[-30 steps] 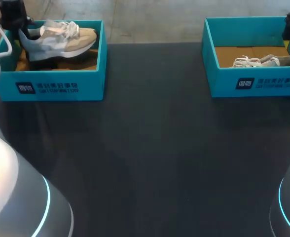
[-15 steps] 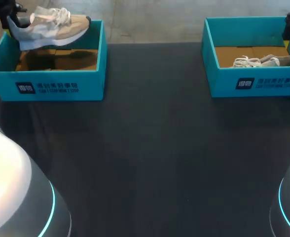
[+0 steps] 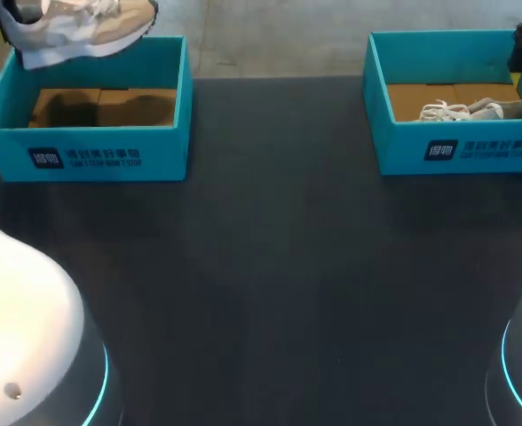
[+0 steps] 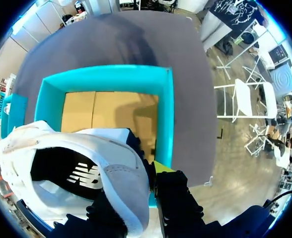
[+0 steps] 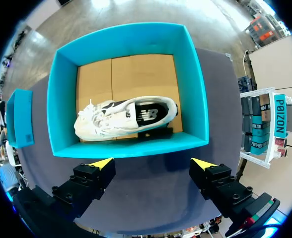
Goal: Take the shoe out of the shoebox, open the shoe tongue, remove and reinsert the insole, then place the shoe into the shoebox
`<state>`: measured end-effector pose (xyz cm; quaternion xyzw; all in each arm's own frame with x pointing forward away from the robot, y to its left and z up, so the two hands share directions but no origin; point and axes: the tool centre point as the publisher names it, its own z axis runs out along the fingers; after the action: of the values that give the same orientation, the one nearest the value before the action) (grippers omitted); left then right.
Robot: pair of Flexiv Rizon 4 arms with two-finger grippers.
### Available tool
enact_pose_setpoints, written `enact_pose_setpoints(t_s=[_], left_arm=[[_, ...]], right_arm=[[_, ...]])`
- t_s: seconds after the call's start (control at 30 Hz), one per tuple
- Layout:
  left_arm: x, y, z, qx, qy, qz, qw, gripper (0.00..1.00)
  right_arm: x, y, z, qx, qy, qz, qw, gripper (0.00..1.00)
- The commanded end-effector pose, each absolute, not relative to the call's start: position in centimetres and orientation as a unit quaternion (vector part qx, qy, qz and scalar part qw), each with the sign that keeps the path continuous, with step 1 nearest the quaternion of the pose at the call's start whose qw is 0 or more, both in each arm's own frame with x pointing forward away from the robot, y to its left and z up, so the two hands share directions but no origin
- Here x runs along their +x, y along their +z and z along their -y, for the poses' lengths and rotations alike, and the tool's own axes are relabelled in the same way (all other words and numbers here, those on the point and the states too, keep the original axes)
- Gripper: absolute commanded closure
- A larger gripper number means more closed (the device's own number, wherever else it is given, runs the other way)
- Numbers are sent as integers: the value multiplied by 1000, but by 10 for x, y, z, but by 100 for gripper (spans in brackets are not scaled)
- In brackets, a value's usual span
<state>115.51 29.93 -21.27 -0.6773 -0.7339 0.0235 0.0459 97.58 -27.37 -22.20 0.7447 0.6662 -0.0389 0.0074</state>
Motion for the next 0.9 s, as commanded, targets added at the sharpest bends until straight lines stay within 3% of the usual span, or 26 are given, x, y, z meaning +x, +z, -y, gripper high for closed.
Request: enact_pose_setpoints(t_s=[0.03, 0.4, 0.9], left_arm=[[1078, -173, -286, -673, -13, 739, 5, 100], [972, -142, -236, -674, -48, 738, -5, 100], [859, -154, -164, -705, -106, 700, -40, 100]], right_arm=[[974, -222, 273, 745, -38, -666, 8, 0], [974, -222, 273, 745, -38, -666, 8, 0], [974, -222, 273, 745, -38, -666, 8, 0]])
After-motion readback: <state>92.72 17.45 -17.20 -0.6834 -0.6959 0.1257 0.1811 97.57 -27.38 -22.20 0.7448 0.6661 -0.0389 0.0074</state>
